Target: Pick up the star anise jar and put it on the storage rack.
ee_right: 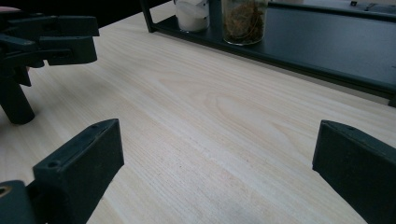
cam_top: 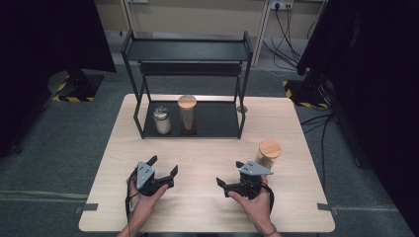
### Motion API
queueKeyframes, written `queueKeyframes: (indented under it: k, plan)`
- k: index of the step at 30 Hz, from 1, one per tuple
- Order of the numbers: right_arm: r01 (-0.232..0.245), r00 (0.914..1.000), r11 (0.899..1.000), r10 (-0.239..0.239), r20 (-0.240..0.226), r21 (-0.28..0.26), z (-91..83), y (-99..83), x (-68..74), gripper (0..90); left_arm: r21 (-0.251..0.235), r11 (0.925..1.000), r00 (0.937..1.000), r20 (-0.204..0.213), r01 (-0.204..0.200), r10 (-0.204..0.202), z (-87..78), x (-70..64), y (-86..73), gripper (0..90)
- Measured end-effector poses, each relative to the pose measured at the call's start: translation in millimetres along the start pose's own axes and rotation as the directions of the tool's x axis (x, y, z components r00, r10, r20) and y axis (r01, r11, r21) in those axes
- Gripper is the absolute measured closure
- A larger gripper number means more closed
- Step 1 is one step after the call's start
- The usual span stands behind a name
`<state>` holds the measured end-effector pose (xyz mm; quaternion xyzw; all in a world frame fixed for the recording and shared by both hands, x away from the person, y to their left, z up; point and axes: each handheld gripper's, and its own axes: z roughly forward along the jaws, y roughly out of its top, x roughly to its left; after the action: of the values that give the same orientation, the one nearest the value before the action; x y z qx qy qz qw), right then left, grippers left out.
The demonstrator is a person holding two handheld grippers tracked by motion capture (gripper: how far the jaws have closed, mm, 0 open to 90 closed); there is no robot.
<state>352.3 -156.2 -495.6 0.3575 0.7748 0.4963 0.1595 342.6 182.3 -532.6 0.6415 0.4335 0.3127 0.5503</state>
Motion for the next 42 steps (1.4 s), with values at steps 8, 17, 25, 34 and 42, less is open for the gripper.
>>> queueKeyframes:
  k: [8, 17, 25, 34, 42]
  plan:
    - [-0.008, 0.9999, 1.0, 0.008, 0.008, -0.009, -11.1, -6.4, 0.7, 2.1, 0.001, 1.0, 1.0, -0.001, 0.001, -0.001, 0.1, 0.1, 0.0, 11.0]
    - [-0.014, 0.9997, 1.0, 0.014, 0.022, -0.017, -23.4, -11.8, -1.1, 2.2, 0.003, 1.0, 1.0, -0.001, 0.002, -0.002, 0.3, 0.1, 0.1, 11.0]
    - [-0.026, 0.9992, 0.999, 0.026, 0.031, -0.024, -31.9, -15.4, -3.4, 2.3, 0.002, 1.0, 1.0, -0.002, 0.0, 0.0, 0.3, -0.1, 0.1, 10.9]
    - [-0.046, 0.9977, 0.998, 0.048, 0.049, -0.032, -46.1, -22.8, -9.1, 2.3, 0.003, 1.0, 1.0, -0.002, 0.001, -0.001, 0.4, 0.1, 0.1, 11.0]
    - [-0.065, 0.9946, 0.997, 0.068, 0.079, -0.036, -60.6, -29.0, -17.7, 2.5, 0.006, 1.0, 1.0, -0.002, 0.003, -0.003, 0.5, 0.3, 0.3, 10.9]
